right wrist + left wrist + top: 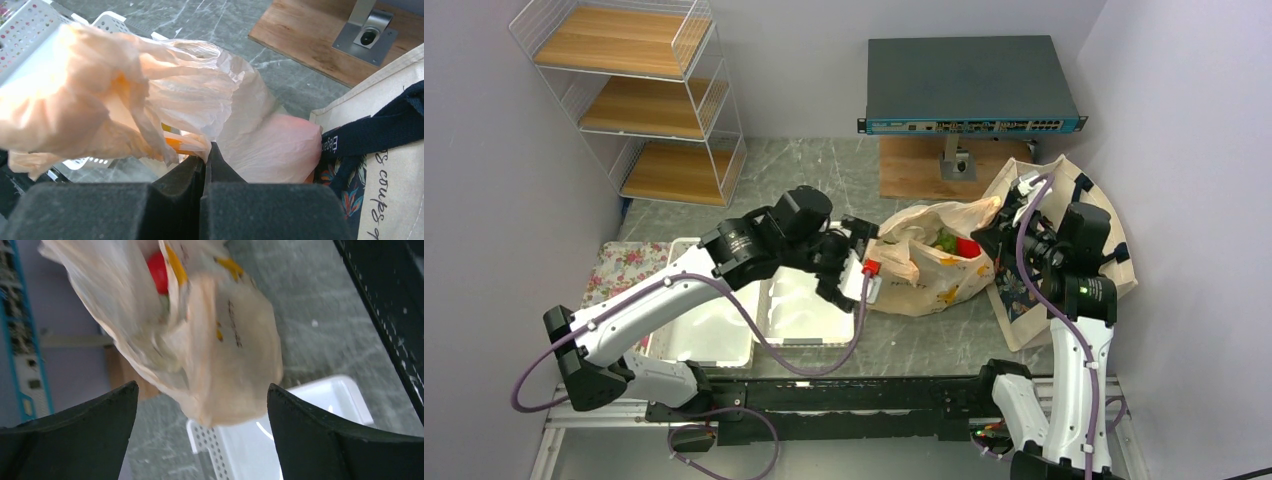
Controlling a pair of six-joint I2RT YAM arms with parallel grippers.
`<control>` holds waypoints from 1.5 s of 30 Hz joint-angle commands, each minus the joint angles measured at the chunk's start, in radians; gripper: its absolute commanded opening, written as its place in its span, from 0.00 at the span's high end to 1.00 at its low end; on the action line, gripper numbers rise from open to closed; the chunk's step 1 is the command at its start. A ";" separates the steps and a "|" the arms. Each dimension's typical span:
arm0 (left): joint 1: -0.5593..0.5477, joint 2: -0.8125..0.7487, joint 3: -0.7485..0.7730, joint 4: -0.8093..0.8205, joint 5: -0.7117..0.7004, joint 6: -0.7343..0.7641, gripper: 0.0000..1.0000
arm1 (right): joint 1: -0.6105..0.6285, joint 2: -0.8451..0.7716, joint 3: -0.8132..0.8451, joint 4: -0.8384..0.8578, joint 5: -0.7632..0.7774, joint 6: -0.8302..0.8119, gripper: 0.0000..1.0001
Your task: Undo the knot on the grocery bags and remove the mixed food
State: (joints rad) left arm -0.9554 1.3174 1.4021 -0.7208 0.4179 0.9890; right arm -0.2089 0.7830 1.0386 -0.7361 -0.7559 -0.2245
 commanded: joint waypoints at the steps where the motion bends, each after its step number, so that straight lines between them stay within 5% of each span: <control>1: -0.101 0.075 0.132 0.090 -0.073 -0.092 0.01 | -0.003 -0.003 0.017 0.079 -0.045 0.064 1.00; 7: -0.144 0.252 0.327 0.050 -0.071 -0.100 0.01 | -0.003 0.009 0.034 0.125 -0.044 0.105 1.00; 11: -0.199 0.396 0.455 -0.114 -0.118 -0.038 0.01 | -0.003 0.010 0.019 0.158 -0.037 0.116 1.00; 14: -0.202 0.459 0.475 -0.165 -0.185 -0.049 0.11 | -0.003 0.021 0.011 0.183 -0.030 0.113 1.00; 16: -0.194 0.460 0.482 -0.194 -0.210 -0.046 0.33 | -0.003 0.029 0.014 0.194 -0.013 0.111 1.00; 19: -0.166 0.415 0.532 -0.337 -0.130 -0.031 0.90 | -0.004 0.034 0.009 0.212 0.032 0.103 1.00; 20: -0.154 0.391 0.535 -0.392 -0.108 -0.021 1.00 | -0.004 0.037 0.004 0.222 0.044 0.101 1.00; 26: -0.114 0.144 0.269 -0.577 -0.095 0.150 1.00 | -0.014 0.085 -0.005 0.295 0.130 0.103 1.00; 32: -0.106 -0.035 -0.077 -0.529 -0.139 0.244 1.00 | -0.033 0.108 -0.002 0.311 0.116 0.089 1.00; 37: -0.106 -0.131 -0.268 -0.290 -0.236 0.269 1.00 | -0.037 0.101 -0.035 0.297 0.083 0.068 1.00; 41: -0.067 -0.025 -0.113 -0.159 -0.182 0.172 1.00 | -0.037 0.125 -0.013 0.323 0.032 0.103 1.00; 45: 0.035 0.217 0.295 -0.156 -0.146 0.084 1.00 | -0.038 0.230 0.136 0.395 0.075 0.160 1.00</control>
State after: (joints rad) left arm -1.0126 1.3617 1.3609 -0.9264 0.2420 1.1858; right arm -0.2317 0.9302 1.0176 -0.4992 -0.7422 -0.1001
